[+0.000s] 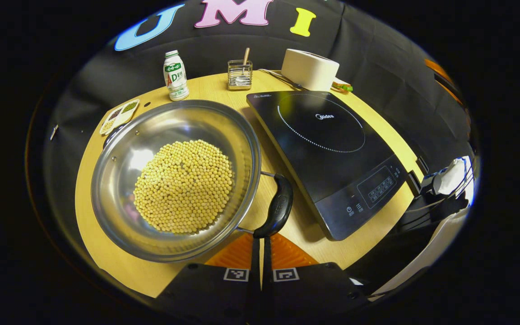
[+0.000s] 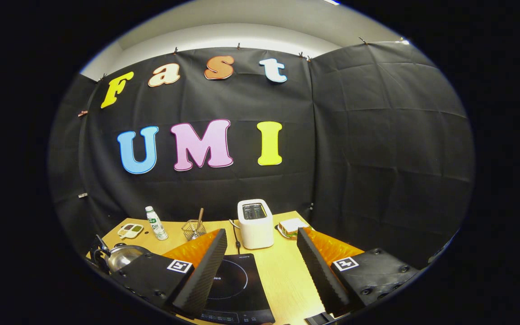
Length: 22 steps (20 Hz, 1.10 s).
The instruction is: First push the handle of the pot to place it horizontally, then grasp the pot with both hands and set it on the induction cooktop.
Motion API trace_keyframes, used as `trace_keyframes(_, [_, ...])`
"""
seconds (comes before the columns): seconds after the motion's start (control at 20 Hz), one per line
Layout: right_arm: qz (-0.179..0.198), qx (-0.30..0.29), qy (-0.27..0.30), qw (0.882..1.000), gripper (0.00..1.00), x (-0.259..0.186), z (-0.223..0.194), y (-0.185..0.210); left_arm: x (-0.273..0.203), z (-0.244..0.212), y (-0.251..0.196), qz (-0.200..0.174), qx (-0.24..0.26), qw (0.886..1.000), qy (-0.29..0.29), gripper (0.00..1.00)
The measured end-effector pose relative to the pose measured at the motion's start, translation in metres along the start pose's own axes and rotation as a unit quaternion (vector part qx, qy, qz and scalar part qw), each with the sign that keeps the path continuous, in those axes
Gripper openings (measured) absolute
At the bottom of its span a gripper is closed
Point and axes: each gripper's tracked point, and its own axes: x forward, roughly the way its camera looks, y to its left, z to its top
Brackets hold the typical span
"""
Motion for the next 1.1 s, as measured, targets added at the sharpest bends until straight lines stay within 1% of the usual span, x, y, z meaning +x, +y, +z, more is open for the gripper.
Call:
trace_keyframes(0.2, [-0.004,0.002,0.001,1.000,0.97,0.002,-0.001,-0.003,0.007,0.012,-0.003,-0.001,-0.011,1.000,-0.006,0.05])
trace_keyframes(0.25, [-0.003,0.001,0.003,1.000,1.00,0.003,-0.002,-0.003,0.010,0.016,-0.004,-0.001,-0.015,1.000,-0.009,0.05])
trace_keyframes(0.3, [-0.003,0.000,0.004,1.000,0.97,0.003,-0.003,-0.003,0.013,0.020,-0.004,-0.003,-0.020,1.000,-0.010,0.05])
trace_keyframes(0.45, [0.000,-0.001,0.006,1.000,0.97,0.005,-0.003,-0.003,0.021,0.032,-0.008,-0.007,-0.034,0.999,-0.018,0.05])
trace_keyframes(1.1, [0.001,-0.001,0.009,1.000,0.97,0.018,-0.005,-0.004,0.053,0.086,-0.009,-0.006,-0.052,0.998,-0.041,0.05])
